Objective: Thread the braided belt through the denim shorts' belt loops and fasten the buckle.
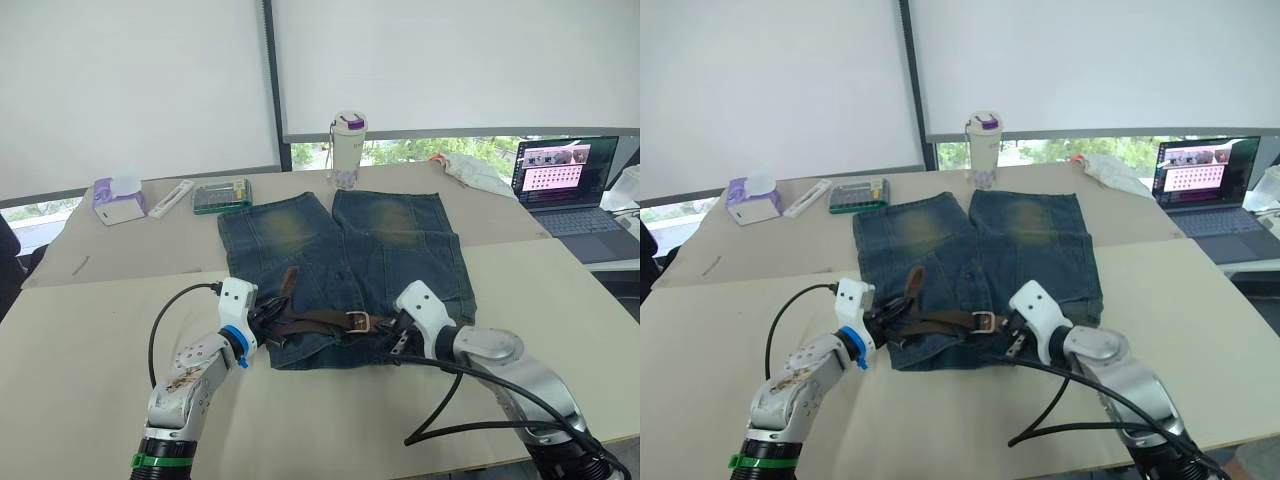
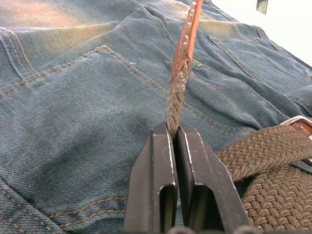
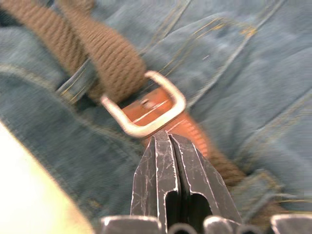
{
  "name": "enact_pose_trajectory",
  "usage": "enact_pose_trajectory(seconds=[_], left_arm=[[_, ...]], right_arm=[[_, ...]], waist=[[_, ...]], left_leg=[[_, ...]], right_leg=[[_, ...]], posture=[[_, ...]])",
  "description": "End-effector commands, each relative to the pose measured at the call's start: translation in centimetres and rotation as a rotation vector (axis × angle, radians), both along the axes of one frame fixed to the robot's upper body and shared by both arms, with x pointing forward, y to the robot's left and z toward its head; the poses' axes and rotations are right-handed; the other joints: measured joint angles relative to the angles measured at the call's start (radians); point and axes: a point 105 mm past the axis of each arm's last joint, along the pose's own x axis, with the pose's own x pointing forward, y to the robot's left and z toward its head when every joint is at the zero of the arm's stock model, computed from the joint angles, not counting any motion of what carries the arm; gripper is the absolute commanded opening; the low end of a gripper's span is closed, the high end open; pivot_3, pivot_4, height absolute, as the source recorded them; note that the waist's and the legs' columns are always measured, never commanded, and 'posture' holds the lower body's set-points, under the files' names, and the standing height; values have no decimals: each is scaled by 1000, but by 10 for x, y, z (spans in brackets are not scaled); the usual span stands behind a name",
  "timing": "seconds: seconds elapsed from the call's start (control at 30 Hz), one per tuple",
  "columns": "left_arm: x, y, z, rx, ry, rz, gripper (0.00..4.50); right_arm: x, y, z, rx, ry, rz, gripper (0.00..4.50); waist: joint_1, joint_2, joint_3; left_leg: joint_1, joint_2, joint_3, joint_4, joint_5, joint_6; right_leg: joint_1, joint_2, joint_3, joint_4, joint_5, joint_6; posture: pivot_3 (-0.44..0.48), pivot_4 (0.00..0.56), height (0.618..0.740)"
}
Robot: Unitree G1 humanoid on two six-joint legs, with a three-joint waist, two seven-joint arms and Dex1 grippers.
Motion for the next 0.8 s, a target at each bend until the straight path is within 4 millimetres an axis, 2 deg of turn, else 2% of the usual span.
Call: enact_pose_trajectory(seconds=[0.03,0.3,0.8], left_arm=[[1,-2,6,12,-34,-13,0],[1,-3,7,16,-40,-17,0],[0,-3,6,13,-41,-14,0]], right_arm=[[0,7,9,16,-33,20,29],[0,11,-1,-15,-16,42,29],[9,15,-2,-31,-23,54,29]], waist=[[1,0,0],[2,0,0],[1,0,0]], left_leg=[[0,0,0,0,0,0],[0,0,0,0,0,0],[-1,0,0,0,0,0]], right_leg=[[0,0,0,0,0,0],[0,-1,0,0,0,0],[0,0,0,-1,0,0]], posture=[[0,150,740],[0,150,740],[0,150,740]])
